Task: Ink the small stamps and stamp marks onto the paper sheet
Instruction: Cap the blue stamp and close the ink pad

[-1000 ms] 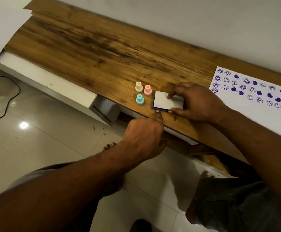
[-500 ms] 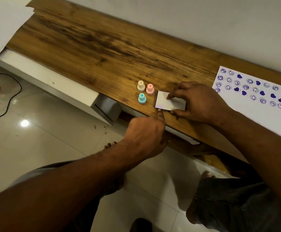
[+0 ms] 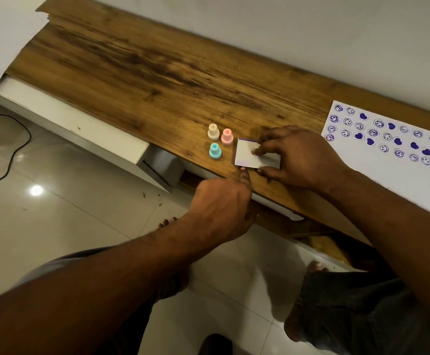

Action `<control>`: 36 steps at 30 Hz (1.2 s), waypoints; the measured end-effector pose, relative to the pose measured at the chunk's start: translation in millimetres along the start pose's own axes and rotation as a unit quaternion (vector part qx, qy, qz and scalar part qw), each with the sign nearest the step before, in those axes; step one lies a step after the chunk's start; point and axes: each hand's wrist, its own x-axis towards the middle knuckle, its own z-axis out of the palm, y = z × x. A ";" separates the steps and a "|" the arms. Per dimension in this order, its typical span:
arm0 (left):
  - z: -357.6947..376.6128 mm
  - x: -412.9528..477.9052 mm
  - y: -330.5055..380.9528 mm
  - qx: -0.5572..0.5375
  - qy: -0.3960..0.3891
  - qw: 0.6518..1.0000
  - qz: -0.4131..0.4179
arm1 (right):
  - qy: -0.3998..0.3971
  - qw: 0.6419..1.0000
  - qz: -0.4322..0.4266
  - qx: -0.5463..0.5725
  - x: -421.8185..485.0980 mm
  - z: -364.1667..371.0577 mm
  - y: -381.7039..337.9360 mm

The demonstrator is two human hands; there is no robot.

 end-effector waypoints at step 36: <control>-4.5 2.1 -7.3 -0.008 0.038 0.999 0.005 | -0.009 0.998 0.039 0.038 12.9 -1.3 -3.1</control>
